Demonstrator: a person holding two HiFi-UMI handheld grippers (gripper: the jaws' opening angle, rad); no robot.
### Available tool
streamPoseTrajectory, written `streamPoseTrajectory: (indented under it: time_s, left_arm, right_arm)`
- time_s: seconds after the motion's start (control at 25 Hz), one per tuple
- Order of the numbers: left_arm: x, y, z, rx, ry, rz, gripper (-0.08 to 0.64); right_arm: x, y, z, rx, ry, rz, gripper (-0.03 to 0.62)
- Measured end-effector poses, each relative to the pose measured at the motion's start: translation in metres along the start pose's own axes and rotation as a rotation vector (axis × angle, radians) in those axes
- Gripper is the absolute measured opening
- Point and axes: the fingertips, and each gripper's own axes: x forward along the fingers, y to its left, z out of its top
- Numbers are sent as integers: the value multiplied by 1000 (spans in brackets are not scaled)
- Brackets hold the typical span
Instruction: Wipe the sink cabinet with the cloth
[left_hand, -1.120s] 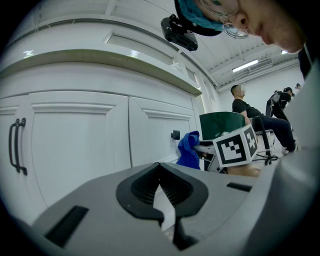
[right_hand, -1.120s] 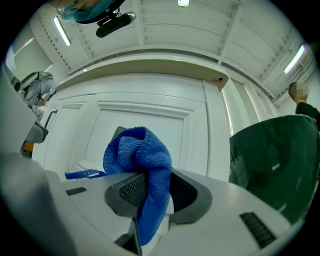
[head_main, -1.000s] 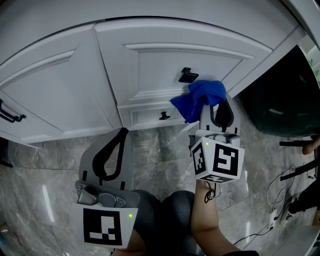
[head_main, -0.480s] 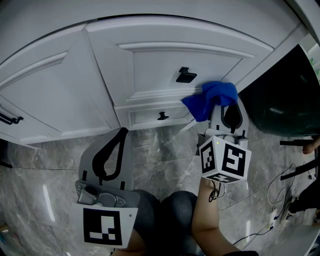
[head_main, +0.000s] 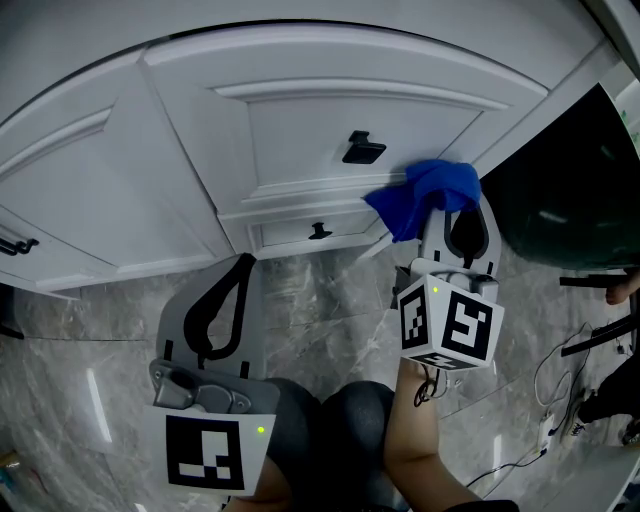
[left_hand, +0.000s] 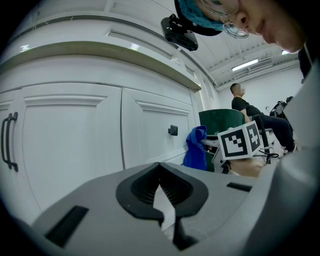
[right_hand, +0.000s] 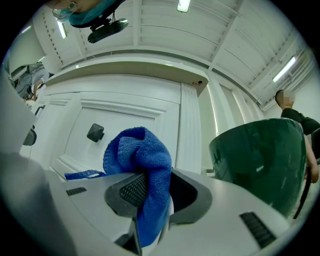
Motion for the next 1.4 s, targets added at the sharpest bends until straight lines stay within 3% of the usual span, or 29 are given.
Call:
streamPoseTrajectory:
  time_s: [0.24,0.52,0.64,0.76,0.84,0.92,1.0,1.12,1.24,1.32,1.4]
  left_arm:
    - [6,-4,-2,12,8,-15,2]
    - [26,-15,-4,25,-31,-79,2]
    - [30,-29,2,31,-74,-117,2]
    - [18,-47,-2,94,-70,-182,2]
    - [2,-46,-15,71,-60,-166,2]
    - [-14,-35,-29,5,-63,-98,2]
    - [-27,-28,-39,-19,-68,-56,2]
    - [-38,-28,-47,-9,-73,-49,2]
    - [-40,-28,-50,1,-82,-50,2]
    - [-41,-28,-51,6,-88,-49,-1]
    - [-41,-28,-52,10,-94,-48,0]
  right_arm:
    - [2,-23,-7,43,13,-43,115]
    - [5,-28,-7,14,14,-52,115]
    - [4,-27,-7,-1,9,-34,115]
    - [3,-27,-7,10,-11,1,115]
    - [0,-24,-7,23,-26,30,115]
    - [-8,-3,-5,52,-51,105,115]
    - [-20,37,-4,99,-72,242,115]
    - [-34,114,1,151,-95,476,115]
    - [-51,186,10,129,-128,666,115]
    - [-57,219,11,97,-134,732,115]
    - [-56,235,1,78,-106,743,115]
